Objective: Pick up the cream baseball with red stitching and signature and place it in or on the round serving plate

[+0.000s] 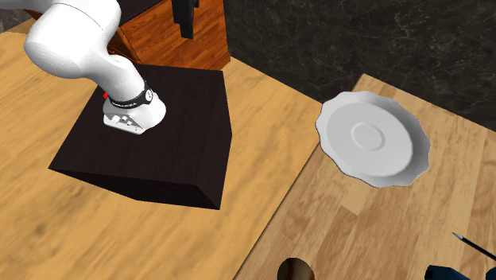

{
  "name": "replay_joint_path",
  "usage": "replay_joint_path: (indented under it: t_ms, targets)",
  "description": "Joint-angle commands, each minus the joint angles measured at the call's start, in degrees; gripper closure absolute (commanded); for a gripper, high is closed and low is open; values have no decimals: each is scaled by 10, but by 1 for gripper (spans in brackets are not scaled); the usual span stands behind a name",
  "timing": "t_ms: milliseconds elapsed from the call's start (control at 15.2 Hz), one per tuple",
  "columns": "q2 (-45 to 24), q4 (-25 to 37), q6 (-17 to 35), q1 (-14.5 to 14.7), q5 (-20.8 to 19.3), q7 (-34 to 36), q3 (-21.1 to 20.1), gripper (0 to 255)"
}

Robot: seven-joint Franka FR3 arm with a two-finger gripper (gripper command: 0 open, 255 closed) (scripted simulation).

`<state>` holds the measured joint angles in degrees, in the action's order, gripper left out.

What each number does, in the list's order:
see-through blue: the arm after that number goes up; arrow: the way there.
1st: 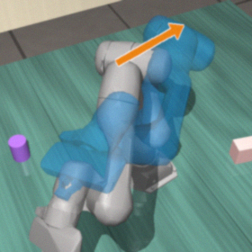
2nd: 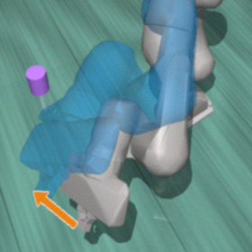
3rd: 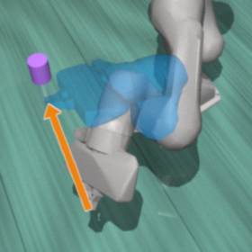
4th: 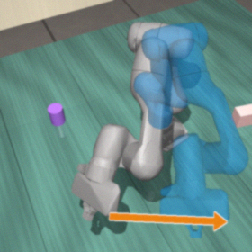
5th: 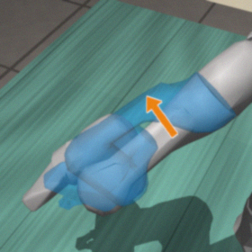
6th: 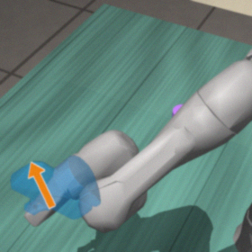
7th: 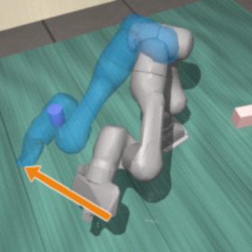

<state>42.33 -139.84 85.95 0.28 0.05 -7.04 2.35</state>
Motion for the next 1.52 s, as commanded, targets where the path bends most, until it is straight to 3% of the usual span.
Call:
replay_joint_path:
  t_ms: [0,726,1452]
  targets:
    - [0,0,0,0,0,0,0,0]
    - [-118,-14,174,-47,-107,-90,79,0]
    - [-296,58,338,-82,-162,-166,154,0]
